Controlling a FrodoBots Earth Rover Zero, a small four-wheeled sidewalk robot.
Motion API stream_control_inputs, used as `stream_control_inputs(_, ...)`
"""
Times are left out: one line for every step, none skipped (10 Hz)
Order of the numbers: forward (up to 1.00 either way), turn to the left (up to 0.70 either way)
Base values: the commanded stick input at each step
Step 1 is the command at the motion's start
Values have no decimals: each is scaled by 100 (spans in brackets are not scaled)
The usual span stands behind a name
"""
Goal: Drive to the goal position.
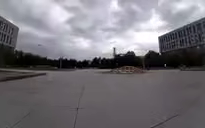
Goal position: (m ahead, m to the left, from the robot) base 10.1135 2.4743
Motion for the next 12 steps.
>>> stream_control_inputs(70, 0)
stream_control_inputs(70, 0)
stream_control_inputs(70, 0)
stream_control_inputs(70, 0)
stream_control_inputs(70, 0)
stream_control_inputs(70, 0)
stream_control_inputs(70, 0)
stream_control_inputs(70, 0)
stream_control_inputs(70, 0)
stream_control_inputs(70, 0)
stream_control_inputs(70, 0)
stream_control_inputs(70, 0)
